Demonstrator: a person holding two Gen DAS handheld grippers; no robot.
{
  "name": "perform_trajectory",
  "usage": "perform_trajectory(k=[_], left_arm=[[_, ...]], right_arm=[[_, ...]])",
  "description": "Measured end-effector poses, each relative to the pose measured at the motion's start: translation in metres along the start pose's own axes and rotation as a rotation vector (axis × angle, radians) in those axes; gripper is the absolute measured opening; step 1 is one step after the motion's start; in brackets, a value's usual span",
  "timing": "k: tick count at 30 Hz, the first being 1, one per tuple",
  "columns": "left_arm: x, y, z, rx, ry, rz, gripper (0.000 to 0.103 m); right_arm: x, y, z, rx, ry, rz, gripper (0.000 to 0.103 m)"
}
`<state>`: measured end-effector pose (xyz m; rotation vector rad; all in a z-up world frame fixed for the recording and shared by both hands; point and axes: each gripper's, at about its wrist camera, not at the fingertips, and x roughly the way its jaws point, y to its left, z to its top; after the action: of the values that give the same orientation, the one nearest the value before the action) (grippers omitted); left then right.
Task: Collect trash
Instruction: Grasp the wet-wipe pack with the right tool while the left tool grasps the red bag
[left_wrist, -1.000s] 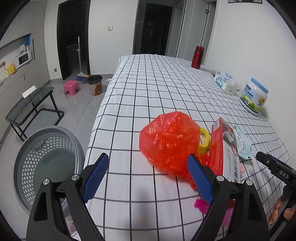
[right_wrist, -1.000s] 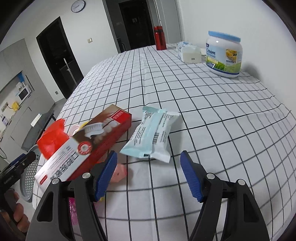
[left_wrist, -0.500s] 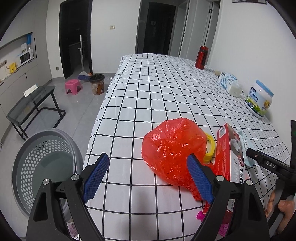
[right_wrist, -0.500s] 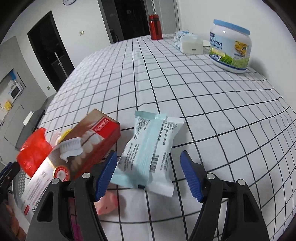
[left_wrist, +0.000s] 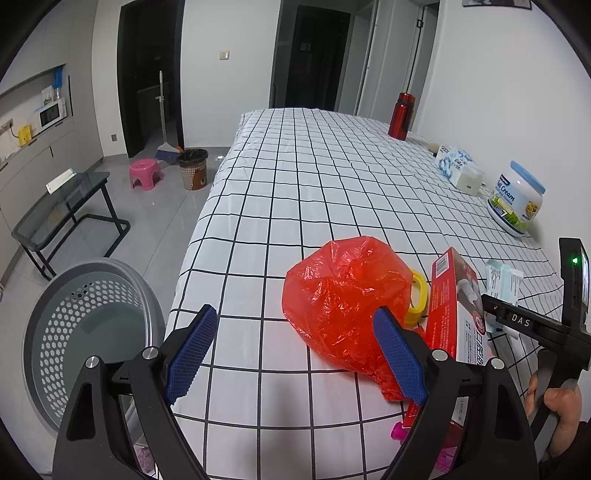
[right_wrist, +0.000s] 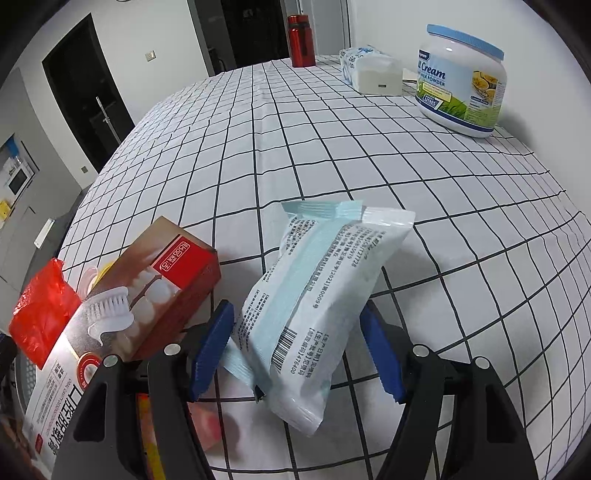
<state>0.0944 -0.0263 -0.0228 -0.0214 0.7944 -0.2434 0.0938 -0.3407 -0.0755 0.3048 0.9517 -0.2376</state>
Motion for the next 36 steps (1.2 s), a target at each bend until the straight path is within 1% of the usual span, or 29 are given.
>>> perform_trajectory(k=[1,2,5,8,13,23,26,29,34,35,36], left_arm=[[0.0,0.0,0.0,0.001,0.0,0.0,0.085],[0.0,0.0,0.0,0.001,0.0,0.001,0.085],[0.0,0.0,0.0,0.001,0.0,0.0,0.085],[0.0,0.0,-0.001,0.001,0.004,0.0,0.085],[-0.001,-0.003,-0.002,0.002,0.007,-0.006,0.085],[-0.004,-0.013,0.004,0.021,-0.003,-0.014,0.085],[-0.001,-0.02,0.005,0.037,0.001,-0.02,0.089],[0.008,-0.026,0.005,0.047,0.018,-0.022,0.09],[0.03,-0.031,0.002,0.044,0.074,-0.035,0.09],[0.033,-0.032,0.001,0.04,0.082,-0.04,0.087],[0.036,-0.032,0.001,0.038,0.088,-0.044,0.082]], right_arm=[[-0.001,-0.001,0.0,0.002,-0.002,0.005,0.067],[-0.001,-0.001,-0.001,0.004,-0.005,0.008,0.064],[-0.005,-0.003,-0.003,0.012,-0.011,0.028,0.06],[-0.008,-0.006,-0.005,0.014,-0.019,0.045,0.058],[-0.018,-0.008,-0.009,0.02,-0.044,0.067,0.056],[-0.036,-0.012,-0.017,0.017,-0.082,0.102,0.056],[-0.038,-0.012,-0.018,0.014,-0.088,0.117,0.056],[-0.039,-0.012,-0.02,0.016,-0.09,0.132,0.056],[-0.04,-0.016,-0.02,0.027,-0.094,0.151,0.055],[-0.04,-0.017,-0.02,0.028,-0.096,0.154,0.056],[-0.04,-0.017,-0.02,0.03,-0.097,0.156,0.056]])
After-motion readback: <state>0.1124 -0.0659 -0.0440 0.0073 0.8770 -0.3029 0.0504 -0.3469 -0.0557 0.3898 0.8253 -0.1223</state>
